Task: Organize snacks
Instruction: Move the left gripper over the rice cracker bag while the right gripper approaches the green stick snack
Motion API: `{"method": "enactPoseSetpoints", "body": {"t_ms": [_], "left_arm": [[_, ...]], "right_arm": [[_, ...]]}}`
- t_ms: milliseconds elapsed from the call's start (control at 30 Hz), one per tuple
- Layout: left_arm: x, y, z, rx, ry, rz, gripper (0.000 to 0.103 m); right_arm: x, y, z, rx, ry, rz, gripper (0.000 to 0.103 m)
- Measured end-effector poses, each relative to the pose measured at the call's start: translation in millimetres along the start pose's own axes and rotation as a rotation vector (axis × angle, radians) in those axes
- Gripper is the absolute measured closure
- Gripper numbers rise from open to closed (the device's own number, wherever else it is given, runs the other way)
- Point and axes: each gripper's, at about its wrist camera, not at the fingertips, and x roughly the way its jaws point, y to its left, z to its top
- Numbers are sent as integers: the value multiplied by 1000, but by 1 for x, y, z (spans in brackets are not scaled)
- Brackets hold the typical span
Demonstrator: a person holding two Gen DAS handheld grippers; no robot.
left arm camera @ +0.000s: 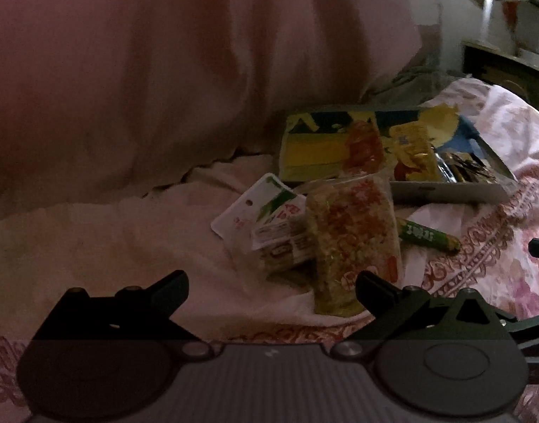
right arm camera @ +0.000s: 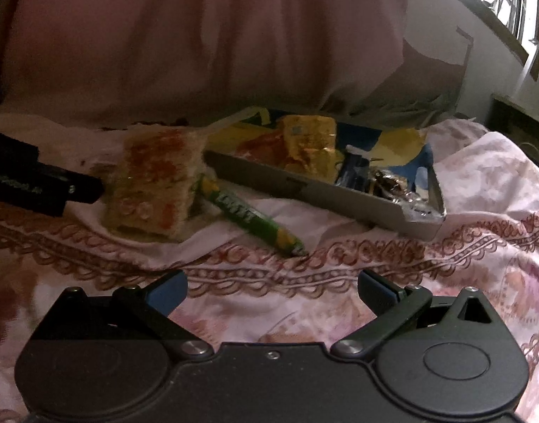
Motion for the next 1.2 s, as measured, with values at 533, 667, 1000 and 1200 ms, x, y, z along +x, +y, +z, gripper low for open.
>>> {"method": "enactPoseSetpoints", "body": {"t_ms": [533,667,1000,1200], "left_arm": [[20,-15,6,-81,33,9,0],[22,-21,6,-76,31,10,0],[29,-33,8,-96,40,13,0],[35,-36,10,-135,59,36,0]], "right_arm": [[44,-17,6,-128,-55,60,1],[51,-18,7,-138,-71,77,1],[62,-19,10,-138,-87,110,11],[67,-18,15,-136,-87,120,17]]}}
